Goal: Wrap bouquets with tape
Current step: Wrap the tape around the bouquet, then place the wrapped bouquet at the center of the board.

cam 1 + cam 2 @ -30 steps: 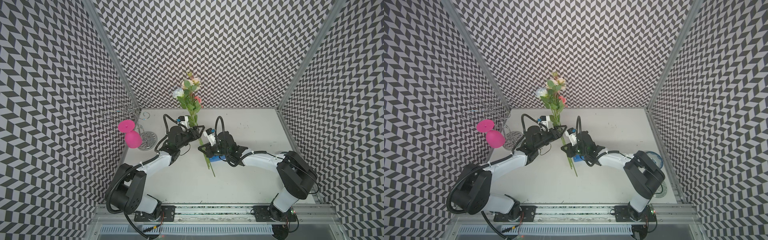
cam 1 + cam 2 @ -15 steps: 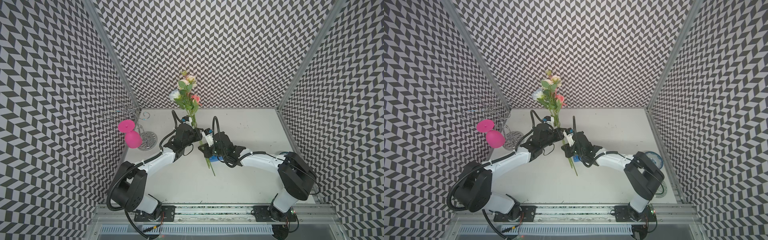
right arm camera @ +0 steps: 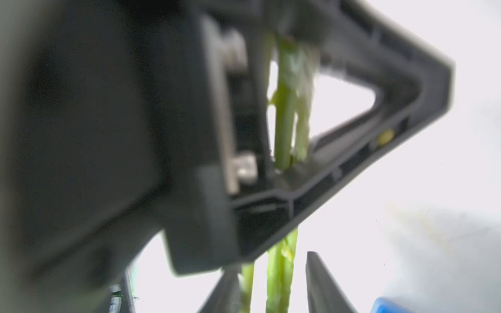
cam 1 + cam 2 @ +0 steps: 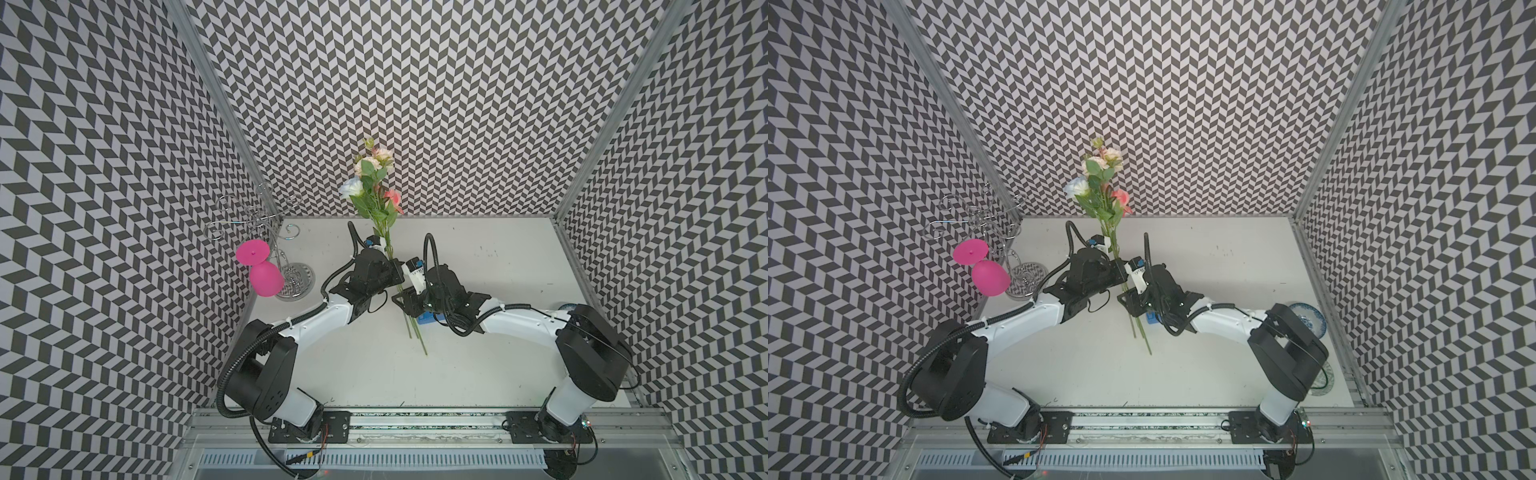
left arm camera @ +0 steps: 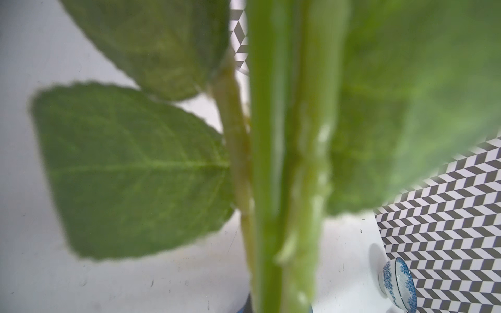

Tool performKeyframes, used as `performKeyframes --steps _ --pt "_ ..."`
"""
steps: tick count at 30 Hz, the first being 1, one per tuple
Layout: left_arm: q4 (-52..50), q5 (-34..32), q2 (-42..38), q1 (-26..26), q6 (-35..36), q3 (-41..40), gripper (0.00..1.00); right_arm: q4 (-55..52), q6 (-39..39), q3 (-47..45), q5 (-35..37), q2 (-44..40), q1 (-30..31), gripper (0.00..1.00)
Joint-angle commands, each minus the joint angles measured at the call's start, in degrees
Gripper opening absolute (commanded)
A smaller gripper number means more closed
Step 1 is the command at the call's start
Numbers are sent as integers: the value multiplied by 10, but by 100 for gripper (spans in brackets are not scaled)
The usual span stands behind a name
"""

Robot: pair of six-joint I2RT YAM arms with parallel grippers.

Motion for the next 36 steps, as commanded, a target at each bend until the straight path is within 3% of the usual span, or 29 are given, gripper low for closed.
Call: performKeyframes --steps 1,3,4,7,19,24,28,36 --pt "-16 7 2 25 37 2 0 30 -13 4 -2 -38 -4 59" --pt "-54 5 14 38 64 6 0 29 -3 -11 -1 -64 -15 65" --pt "-69 8 21 43 73 6 0 27 -2 -17 0 -75 -21 76" --pt "-102 21 40 60 96 -3 0 22 -3 -39 -6 -106 -45 87" --pt "-190 2 108 103 150 -10 2 -3 -28 -101 -12 -161 -115 87" --pt "-219 -15 115 121 164 -15 17 -15 -32 -103 -11 -162 -124 87" --pt "-227 -21 109 134 175 -27 19 -26 -34 -101 -14 -161 -130 87" --pt "-253 -70 72 139 179 -15 64 -51 -45 -86 -8 -172 -140 87"
